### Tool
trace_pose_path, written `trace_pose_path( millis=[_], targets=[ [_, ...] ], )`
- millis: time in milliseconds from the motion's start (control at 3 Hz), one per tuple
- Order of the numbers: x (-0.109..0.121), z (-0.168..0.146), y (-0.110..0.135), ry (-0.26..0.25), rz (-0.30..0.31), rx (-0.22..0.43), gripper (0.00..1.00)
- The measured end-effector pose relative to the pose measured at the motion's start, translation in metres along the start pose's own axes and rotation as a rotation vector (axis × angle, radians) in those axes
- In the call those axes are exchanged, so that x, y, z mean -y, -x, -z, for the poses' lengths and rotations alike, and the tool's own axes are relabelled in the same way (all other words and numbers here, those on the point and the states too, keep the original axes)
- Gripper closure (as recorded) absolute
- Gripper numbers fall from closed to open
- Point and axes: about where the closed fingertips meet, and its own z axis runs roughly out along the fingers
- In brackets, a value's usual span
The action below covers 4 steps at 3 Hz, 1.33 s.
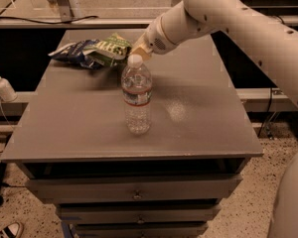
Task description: Move green jalapeno chip bag near blue chip bag
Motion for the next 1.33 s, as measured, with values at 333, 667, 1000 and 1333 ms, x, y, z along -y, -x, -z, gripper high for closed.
trace_pose_path(
  millis=[333, 667, 1000, 1333],
  targets=[
    [-0.0038, -0.0055, 0.0012, 0.006, 0.019, 0.0, 0.37],
    [-0.0055, -0.006, 0.0052, 0.006, 0.044, 0.007, 0.13],
    [-0.0069, -0.006, 0.0084, 0.009, 0.065, 0.011, 0.0],
    [-0.0089, -0.0026, 0.0063, 0.018, 0.078, 0.01, 0.0]
  ],
)
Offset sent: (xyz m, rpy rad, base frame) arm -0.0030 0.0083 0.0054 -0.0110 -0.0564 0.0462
